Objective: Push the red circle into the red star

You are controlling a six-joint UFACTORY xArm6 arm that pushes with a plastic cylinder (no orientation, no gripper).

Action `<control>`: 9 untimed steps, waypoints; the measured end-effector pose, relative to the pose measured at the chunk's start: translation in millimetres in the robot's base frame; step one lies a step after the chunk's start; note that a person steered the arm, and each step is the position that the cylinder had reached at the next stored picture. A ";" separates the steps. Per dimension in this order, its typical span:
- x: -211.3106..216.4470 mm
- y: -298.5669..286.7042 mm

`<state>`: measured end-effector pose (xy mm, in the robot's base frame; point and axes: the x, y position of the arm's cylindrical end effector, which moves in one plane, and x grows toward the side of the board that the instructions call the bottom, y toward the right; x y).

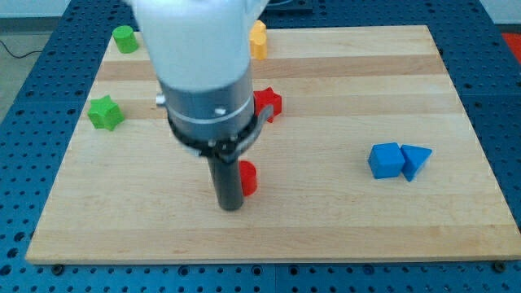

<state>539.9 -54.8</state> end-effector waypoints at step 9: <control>-89.8 22.8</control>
